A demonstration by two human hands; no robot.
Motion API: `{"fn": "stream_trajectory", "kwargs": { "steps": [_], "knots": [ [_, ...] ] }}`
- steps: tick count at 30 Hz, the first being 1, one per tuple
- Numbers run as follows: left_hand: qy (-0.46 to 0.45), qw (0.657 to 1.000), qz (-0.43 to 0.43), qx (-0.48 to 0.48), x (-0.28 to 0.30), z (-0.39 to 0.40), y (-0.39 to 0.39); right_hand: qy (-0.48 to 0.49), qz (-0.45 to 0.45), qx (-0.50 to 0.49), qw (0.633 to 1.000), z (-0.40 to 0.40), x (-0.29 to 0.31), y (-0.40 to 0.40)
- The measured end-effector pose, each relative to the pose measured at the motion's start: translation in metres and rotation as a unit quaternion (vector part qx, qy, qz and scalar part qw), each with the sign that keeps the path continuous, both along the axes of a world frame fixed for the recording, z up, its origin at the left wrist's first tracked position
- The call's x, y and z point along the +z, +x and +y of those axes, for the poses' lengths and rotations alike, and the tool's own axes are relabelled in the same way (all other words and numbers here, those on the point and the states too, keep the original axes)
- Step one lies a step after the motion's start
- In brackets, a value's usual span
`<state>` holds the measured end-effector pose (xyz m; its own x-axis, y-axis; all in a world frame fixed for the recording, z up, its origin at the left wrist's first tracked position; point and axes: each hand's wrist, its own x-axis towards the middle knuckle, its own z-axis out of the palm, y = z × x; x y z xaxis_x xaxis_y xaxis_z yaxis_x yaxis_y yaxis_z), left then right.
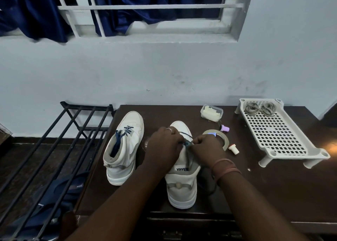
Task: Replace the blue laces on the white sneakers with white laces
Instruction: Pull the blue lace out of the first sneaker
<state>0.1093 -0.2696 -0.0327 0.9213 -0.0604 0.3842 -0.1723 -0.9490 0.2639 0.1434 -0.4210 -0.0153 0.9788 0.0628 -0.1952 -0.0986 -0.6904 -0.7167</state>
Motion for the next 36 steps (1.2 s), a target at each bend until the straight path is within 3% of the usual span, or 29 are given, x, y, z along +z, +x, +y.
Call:
{"fn": "stream_trajectory", "kwargs": {
  "steps": [7, 9, 12, 14, 16, 18, 20, 21, 30, 33, 36],
  "knots": [
    [-0.007, 0.998, 0.011, 0.063, -0.006, -0.007, 0.005, -0.031, -0.015, 0.0, 0.999, 0.005, 0.001, 0.0],
    [-0.131, 0.982, 0.013, 0.133, -0.008, -0.004, 0.006, -0.027, -0.011, 0.001, 1.0, 0.003, 0.002, 0.0],
    [-0.32, 0.913, 0.031, 0.251, -0.003, 0.005, 0.006, -0.027, -0.001, 0.001, 1.0, 0.002, 0.002, 0.0],
    [-0.356, 0.905, 0.021, 0.232, 0.003, 0.01, 0.007, -0.029, 0.001, 0.0, 1.0, 0.002, 0.002, 0.001],
    [-0.288, 0.949, 0.011, 0.132, 0.01, 0.009, 0.008, -0.03, -0.004, 0.001, 1.0, 0.004, 0.003, 0.001],
    [-0.125, 0.99, 0.04, 0.049, 0.012, 0.004, 0.009, -0.04, -0.012, 0.003, 0.999, 0.006, 0.002, 0.001],
    [0.014, 0.997, 0.062, 0.051, 0.012, -0.002, 0.006, -0.048, -0.019, 0.005, 0.999, 0.006, 0.001, 0.001],
    [0.042, 0.995, 0.066, 0.061, 0.01, -0.003, 0.006, -0.05, -0.021, 0.005, 0.998, 0.006, 0.0, 0.001],
    [0.056, 0.993, -0.008, 0.103, 0.002, -0.005, 0.003, -0.056, -0.028, 0.004, 0.998, 0.009, -0.001, 0.0],
    [-0.03, 0.987, -0.062, 0.145, 0.01, -0.007, 0.002, -0.051, -0.024, 0.001, 0.998, 0.007, 0.0, -0.001],
    [-0.285, 0.926, -0.081, 0.235, 0.02, 0.009, 0.007, -0.047, -0.021, -0.004, 0.999, 0.007, 0.0, -0.001]
  ]
}}
